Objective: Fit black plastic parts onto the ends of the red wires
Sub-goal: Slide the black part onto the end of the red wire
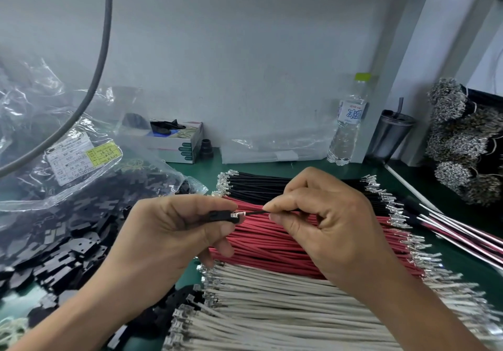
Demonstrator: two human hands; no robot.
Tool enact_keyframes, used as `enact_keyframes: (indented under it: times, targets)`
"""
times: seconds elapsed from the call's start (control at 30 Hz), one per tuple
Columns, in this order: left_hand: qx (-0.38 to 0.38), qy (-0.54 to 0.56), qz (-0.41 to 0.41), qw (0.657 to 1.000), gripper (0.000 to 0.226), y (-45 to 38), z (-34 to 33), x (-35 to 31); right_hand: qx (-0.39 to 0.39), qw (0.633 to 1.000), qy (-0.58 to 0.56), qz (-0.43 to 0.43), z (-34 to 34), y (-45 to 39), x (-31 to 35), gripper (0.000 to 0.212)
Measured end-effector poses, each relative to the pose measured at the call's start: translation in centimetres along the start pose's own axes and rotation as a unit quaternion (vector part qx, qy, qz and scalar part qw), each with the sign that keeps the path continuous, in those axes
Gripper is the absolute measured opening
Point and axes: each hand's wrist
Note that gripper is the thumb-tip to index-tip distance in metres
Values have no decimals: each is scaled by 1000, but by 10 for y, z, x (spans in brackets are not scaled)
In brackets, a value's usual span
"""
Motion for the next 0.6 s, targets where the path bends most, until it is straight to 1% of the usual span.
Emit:
enact_keyframes:
  times: [0.17, 0.3, 0.4, 0.47, 0.53, 0.6]
  targets:
    - [-17, 5, 10, 1000, 26, 0, -1, 2, 13, 999, -26, -30, 2, -3, -2, 12]
    - [-10, -1, 13, 1000, 26, 1, 0, -1, 35, 997, -51, -50, 0, -2, -1, 14]
    - [-6, 5, 21, 1000, 26, 2, 0, -3, 24, 994, -76, -72, -3, 1, -1, 16]
    - [-6, 2, 20, 1000, 25, 3, -1, -2, 18, 999, -25, -38, -5, 3, 2, 11]
    - [-15, -10, 13, 1000, 24, 3, -1, -1, 13, 997, 72, 37, -7, 3, 6, 6]
    - [-23, -19, 7, 1000, 23, 3, -1, 0, -5, 991, 109, 74, -7, 3, 8, 6]
Point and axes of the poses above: each hand's wrist, its own y-axis away from the middle knuckle, its own z-axis out of the back of the hand, x = y × z, and after that the axes turned 8 degrees about -x, right-handed
